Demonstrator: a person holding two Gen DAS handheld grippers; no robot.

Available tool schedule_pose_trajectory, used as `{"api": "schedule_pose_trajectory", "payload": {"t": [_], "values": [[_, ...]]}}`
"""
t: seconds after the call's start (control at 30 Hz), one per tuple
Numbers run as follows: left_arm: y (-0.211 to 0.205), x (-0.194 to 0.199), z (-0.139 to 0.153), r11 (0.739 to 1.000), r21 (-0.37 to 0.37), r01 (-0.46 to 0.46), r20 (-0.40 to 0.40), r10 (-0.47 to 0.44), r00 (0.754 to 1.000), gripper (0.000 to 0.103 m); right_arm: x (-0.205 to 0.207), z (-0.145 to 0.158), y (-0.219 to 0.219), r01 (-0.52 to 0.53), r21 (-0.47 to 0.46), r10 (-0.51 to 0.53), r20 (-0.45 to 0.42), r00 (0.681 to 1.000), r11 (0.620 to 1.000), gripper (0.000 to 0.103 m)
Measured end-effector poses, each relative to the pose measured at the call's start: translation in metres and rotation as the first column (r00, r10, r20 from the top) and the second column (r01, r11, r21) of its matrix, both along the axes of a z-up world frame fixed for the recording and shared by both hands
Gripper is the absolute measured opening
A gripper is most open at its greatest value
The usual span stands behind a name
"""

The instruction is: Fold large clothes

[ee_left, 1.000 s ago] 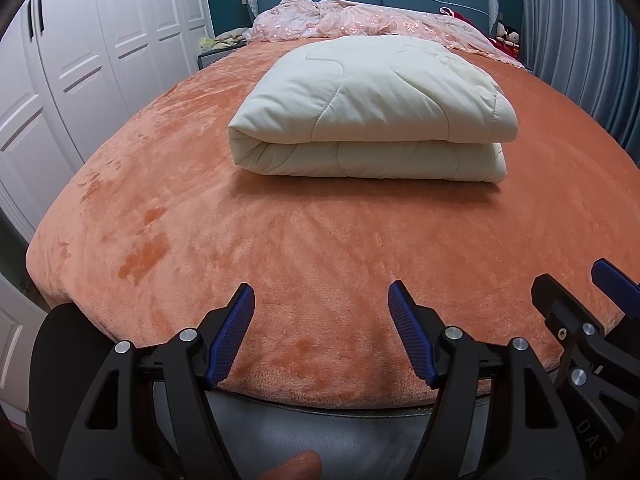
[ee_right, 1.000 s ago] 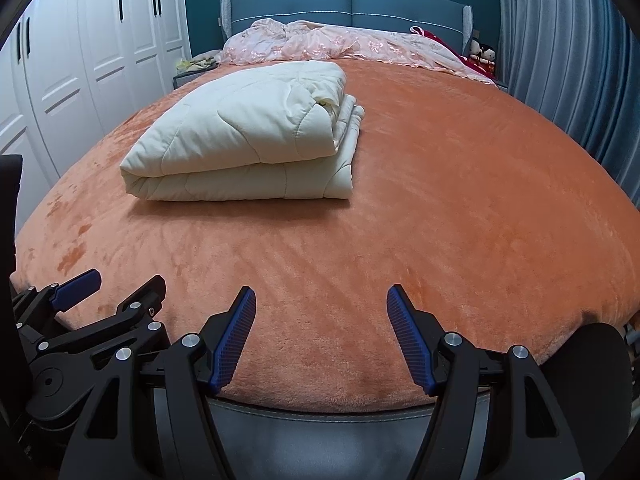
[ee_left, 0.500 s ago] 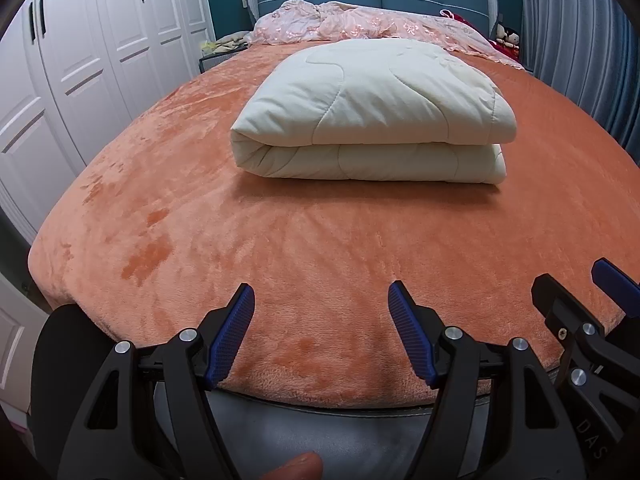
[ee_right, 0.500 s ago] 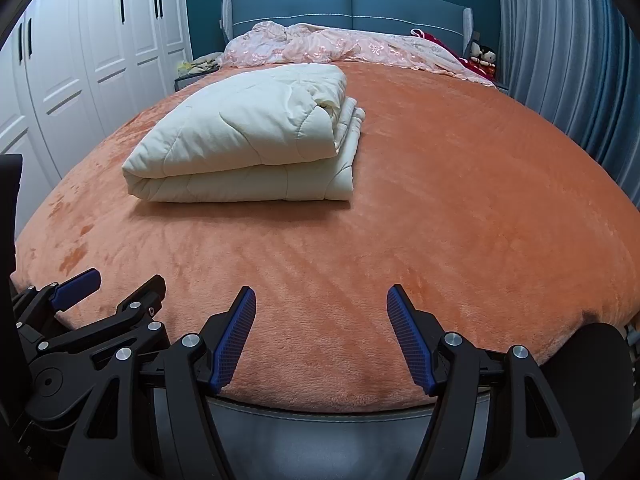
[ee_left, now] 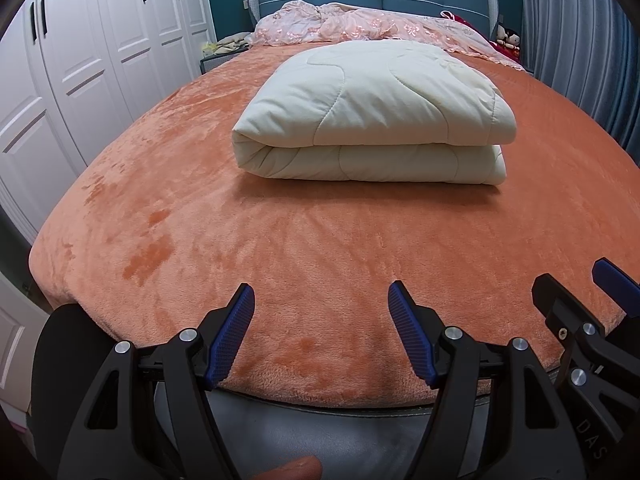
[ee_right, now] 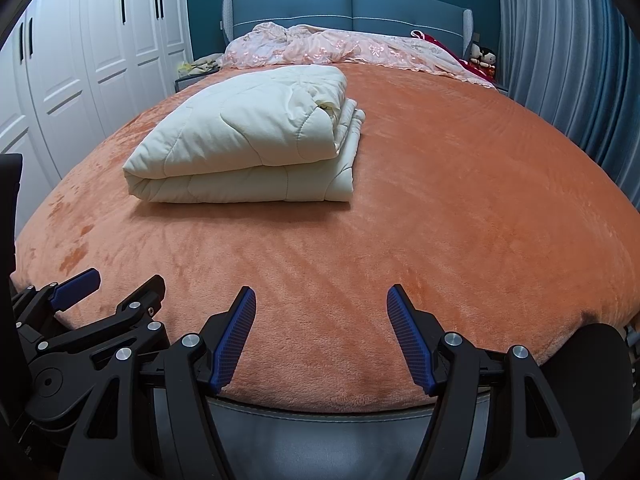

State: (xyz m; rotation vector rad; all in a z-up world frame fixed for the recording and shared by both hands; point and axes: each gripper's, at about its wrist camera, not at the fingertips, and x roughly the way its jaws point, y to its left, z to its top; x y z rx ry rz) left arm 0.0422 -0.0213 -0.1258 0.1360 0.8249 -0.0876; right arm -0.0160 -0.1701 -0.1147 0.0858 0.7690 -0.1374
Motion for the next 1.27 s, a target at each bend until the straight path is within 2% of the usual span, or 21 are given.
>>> {"api": "schedule_pose_trajectory", "payload": {"t": [1.27], "values": [[-0.0003, -0.0043, 0.005, 1.0, -0.015, -0.005, 0.009, 0.005, 1.0, 0.065, -0.001, 0.0015, 0.0011, 0.0, -0.006, 0.0, 0.004, 1.0, 1.0, 0.067]]}}
